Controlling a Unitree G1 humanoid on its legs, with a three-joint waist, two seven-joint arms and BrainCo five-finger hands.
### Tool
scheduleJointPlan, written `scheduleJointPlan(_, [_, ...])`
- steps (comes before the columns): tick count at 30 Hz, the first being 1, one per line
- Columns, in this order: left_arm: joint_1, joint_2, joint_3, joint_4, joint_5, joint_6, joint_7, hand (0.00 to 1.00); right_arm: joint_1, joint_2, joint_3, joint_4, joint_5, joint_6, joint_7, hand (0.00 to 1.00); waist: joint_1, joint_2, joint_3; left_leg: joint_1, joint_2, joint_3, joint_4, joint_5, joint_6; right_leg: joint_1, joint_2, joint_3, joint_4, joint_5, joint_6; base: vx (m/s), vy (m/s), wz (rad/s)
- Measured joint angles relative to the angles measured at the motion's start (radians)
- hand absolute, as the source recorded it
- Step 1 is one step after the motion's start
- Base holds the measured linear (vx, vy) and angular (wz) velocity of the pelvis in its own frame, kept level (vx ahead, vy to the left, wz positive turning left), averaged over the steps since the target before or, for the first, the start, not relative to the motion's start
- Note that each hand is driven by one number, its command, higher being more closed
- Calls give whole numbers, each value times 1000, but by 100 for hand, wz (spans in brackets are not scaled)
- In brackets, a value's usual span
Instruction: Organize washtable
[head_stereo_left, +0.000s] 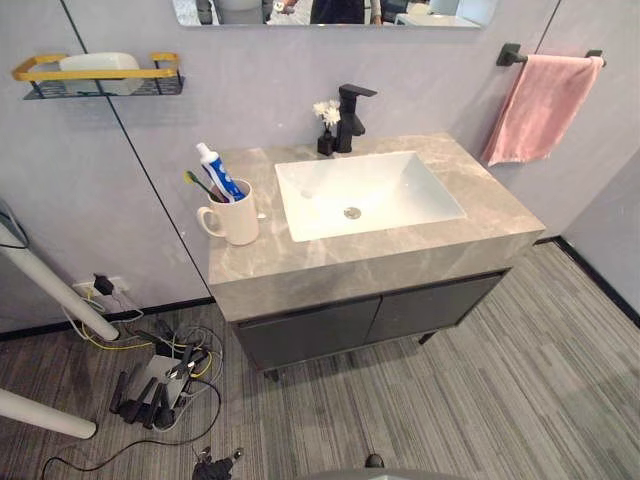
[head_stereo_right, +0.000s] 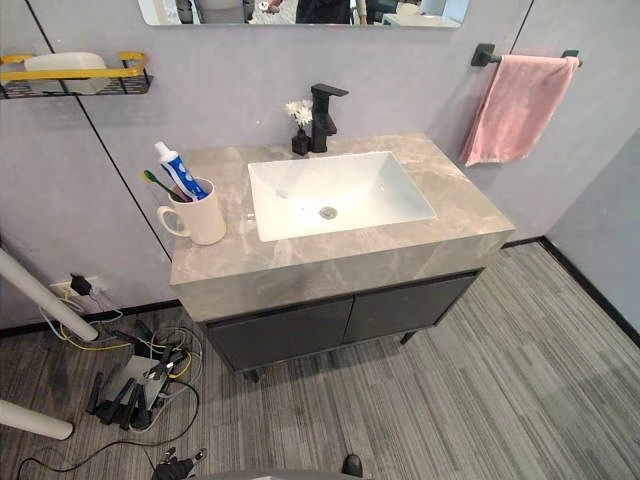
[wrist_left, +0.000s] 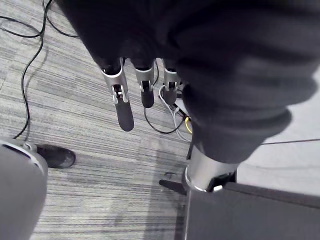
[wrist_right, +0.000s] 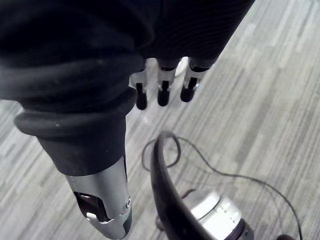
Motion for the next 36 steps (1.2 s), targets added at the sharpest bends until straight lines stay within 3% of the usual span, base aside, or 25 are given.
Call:
scheduleJointPlan(3, [23,-15,65,-318,-71,-25,47,100,-6,-18,82,-2,-71,0,1,0,19,5,0,-11,-12,-27,2,1,2,3,-7,-29,0,-7,3,38,14,26])
scheduleJointPlan(7, [18,-36,54,-778,9,-48,129,100,-12,-48,162,-6,-132,-2,14,0,44,22,8,-12,-13,-63,17,2,3,33,-17,-69,1,-11,5,22,10,32])
scheduleJointPlan(9, [18,-40,-26,-984,78,-68,146,100,-11,-56,190,-8,-133,-4,7,0,45,25,9,-13,-16,-85,22,2,3,49,-26,-93,1,-16,7,-53,7,35])
scheduleJointPlan(11, [18,-35,-178,-1149,95,-95,135,100,-11,-70,228,-9,-135,-9,-2,0,52,26,9,-19,-19,-95,36,-2,8,56,-32,-100,1,-17,8,-56,14,21])
scheduleJointPlan(13, [17,-29,-342,-1238,46,-115,71,100,-11,-79,249,-9,-152,-15,-2,0,53,29,7,-31,-19,-102,41,-7,14,54,-33,-108,1,-17,8,-89,-8,10])
scheduleJointPlan(18, [-24,-7,-632,-1236,-148,-101,-61,100,-6,-98,278,-9,-153,-27,-2,0,37,45,3,-35,-9,-97,39,-9,8,44,-26,-105,0,-19,3,-47,-21,-3])
scheduleJointPlan(21, [-125,15,-741,-1152,-184,-79,-102,100,-11,-125,307,-10,-169,-25,0,0,37,60,-2,-34,-7,-77,33,-3,9,34,-17,-93,0,-17,1,-22,-22,-14])
scheduleJointPlan(26, [-311,20,-714,-888,-159,-38,-86,100,-12,-135,315,-44,-178,-19,13,0,1,71,-6,-3,8,-41,9,1,3,26,1,-58,0,-14,-4,27,-21,-28])
scheduleJointPlan(29, [-383,19,-670,-779,-59,-15,-59,100,-16,-129,317,-59,-194,-20,19,0,-21,64,0,3,17,-8,3,1,2,7,5,-32,-1,-10,-9,30,-14,-27])
scheduleJointPlan(32, [-445,20,-582,-713,40,9,-13,100,-15,-112,318,-90,-203,-16,27,0,-43,48,15,3,22,8,2,1,1,1,10,-24,-3,-8,-11,-14,-16,-12])
scheduleJointPlan(36, [-473,34,-479,-712,154,18,63,100,-9,-99,338,-128,-207,-14,40,0,-41,14,45,-1,21,27,6,-1,0,-10,9,-9,-5,-1,-12,-46,-11,-11])
